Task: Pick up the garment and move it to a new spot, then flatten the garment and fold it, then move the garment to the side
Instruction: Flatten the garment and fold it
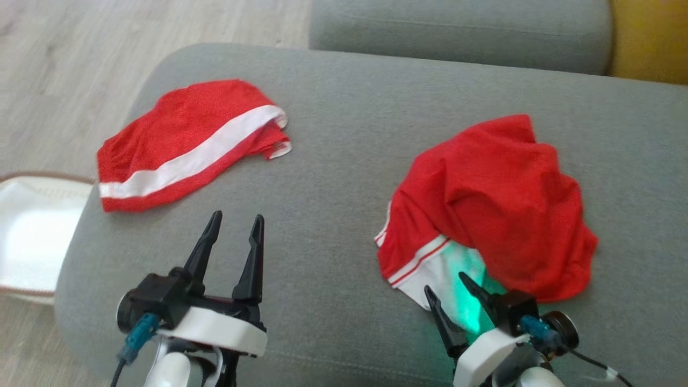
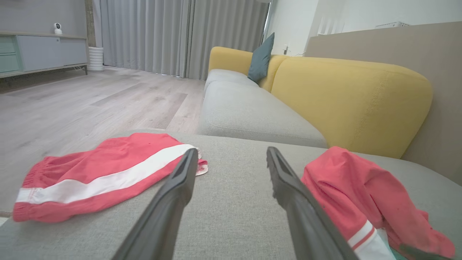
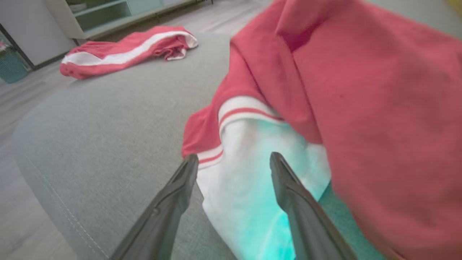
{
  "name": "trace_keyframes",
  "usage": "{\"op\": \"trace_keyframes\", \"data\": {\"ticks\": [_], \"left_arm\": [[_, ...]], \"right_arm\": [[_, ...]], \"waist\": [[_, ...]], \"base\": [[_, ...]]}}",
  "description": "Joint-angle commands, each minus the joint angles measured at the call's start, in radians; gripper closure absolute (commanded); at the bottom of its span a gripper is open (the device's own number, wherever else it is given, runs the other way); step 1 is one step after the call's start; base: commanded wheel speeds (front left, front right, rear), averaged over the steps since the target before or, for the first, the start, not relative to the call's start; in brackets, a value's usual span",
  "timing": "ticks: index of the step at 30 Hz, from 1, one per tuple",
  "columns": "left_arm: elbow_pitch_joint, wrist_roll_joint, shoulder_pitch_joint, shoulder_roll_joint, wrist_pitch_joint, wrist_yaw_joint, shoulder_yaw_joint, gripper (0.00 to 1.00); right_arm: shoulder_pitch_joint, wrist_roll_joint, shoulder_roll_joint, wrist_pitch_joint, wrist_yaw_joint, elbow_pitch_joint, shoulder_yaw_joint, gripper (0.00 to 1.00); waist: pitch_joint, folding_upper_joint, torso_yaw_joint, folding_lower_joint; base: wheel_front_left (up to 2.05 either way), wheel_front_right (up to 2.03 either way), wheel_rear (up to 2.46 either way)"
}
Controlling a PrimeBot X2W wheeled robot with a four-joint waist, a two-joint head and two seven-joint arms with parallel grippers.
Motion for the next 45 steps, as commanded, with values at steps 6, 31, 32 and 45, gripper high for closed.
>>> {"op": "trace_keyframes", "data": {"ticks": [6, 31, 32, 45], "left_arm": [[-0.025, -0.024, -0.057, -0.005, -0.005, 0.009, 0.019, 0.0], [-0.028, -0.025, -0.005, -0.005, -0.005, 0.026, 0.045, 0.0], [-0.029, -0.025, -0.002, -0.005, -0.005, 0.025, 0.045, 0.0], [-0.029, -0.059, 0.012, -0.005, -0.005, 0.032, -0.017, 0.0]], "right_arm": [[-0.075, -0.024, -0.005, 0.031, -0.001, 0.061, 0.001, 0.0], [-0.105, 0.039, -0.005, -0.157, -0.001, -0.228, -0.261, 1.0], [-0.104, 0.041, -0.005, -0.158, -0.001, -0.256, -0.281, 1.0], [-0.266, -0.034, -0.005, -0.031, -0.001, -0.544, -0.501, 1.0]], "waist": [[0.026, 0.0, 0.043, 0.0], [-0.09, 0.0, -0.099, 0.0], [-0.095, 0.0, -0.105, 0.0], [-0.107, 0.0, -0.059, 0.0]], "base": [[0.0, 0.0, 0.0], [0.0, 0.0, 0.0], [0.0, 0.0, 0.0], [0.0, 0.0, 0.0]]}}
